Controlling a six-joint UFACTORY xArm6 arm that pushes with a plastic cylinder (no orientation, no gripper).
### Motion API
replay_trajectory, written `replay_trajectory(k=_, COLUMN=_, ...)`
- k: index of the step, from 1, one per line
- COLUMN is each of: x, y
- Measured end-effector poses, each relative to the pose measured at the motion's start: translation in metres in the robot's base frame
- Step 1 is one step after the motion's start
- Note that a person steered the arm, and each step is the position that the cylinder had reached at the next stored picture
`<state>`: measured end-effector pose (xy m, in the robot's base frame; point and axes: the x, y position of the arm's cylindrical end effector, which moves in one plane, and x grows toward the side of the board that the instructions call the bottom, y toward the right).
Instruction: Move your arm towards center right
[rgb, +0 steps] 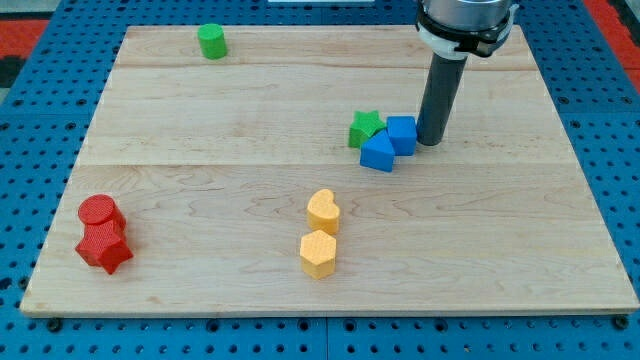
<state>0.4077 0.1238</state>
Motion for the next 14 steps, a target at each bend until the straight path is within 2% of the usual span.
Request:
replay_trajectory(k=3, x=0.001, y=-0.004)
replay_trajectory(k=7, x=0.038, y=0.022)
replay_trajectory(k=14, x=0.052, y=0.037)
